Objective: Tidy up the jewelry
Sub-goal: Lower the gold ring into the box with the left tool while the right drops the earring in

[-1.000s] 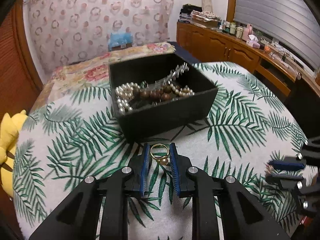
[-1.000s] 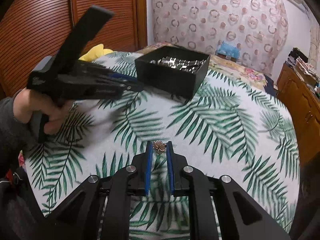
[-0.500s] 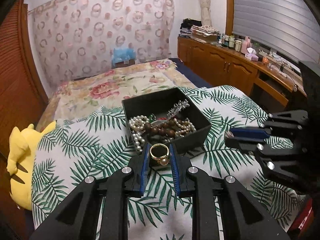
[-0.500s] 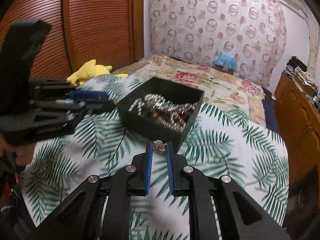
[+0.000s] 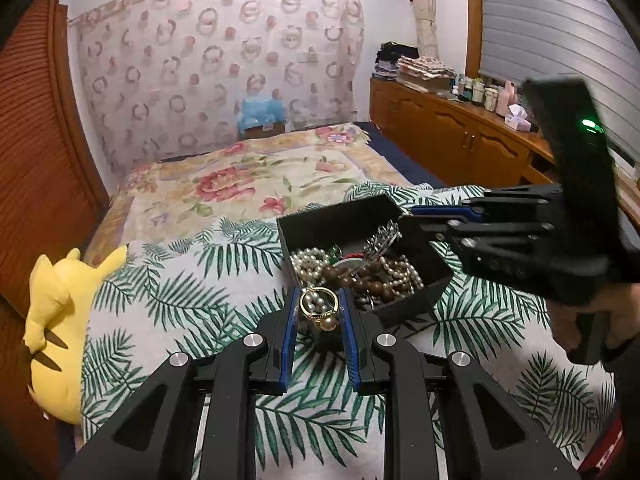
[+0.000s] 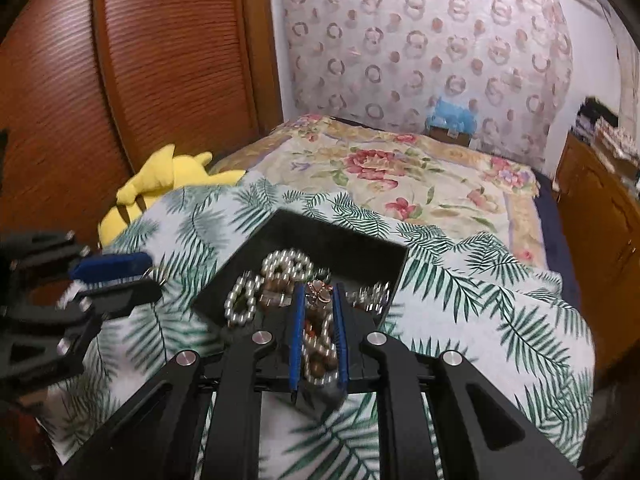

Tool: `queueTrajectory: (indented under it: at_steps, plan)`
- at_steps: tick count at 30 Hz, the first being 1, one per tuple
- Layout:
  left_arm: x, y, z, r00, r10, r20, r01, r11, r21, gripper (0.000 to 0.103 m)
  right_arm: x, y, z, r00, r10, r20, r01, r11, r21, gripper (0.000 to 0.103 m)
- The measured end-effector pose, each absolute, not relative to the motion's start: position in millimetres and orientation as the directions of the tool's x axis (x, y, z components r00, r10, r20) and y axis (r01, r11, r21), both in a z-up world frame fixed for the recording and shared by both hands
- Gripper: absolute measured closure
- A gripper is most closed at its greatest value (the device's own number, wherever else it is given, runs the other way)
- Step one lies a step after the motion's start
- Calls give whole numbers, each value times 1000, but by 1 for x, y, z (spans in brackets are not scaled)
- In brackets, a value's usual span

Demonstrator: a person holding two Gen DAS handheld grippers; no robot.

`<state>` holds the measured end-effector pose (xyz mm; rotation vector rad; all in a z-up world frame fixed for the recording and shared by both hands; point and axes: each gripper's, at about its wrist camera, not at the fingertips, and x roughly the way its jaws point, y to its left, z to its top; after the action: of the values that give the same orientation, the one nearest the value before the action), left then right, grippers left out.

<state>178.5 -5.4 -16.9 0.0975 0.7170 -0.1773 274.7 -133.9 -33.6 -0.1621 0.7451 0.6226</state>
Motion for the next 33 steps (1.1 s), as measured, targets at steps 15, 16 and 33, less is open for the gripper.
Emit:
queueTrajectory:
  at_steps: [15, 16, 33]
  plan:
    - [195, -5, 14, 756, -153, -636, 197, 980, -1, 84, 308, -132, -37, 570, 442, -692, -547, 833, 81, 83]
    - [196, -7, 15, 757, -152, -635, 197, 980, 1, 84, 307, -134, -38, 571, 444, -691, -544, 835, 86, 76]
    - [260, -40, -18, 720, -114, -685, 179, 984, 25, 84, 274, -194, -50, 611, 405, -680, -499, 864, 66, 71]
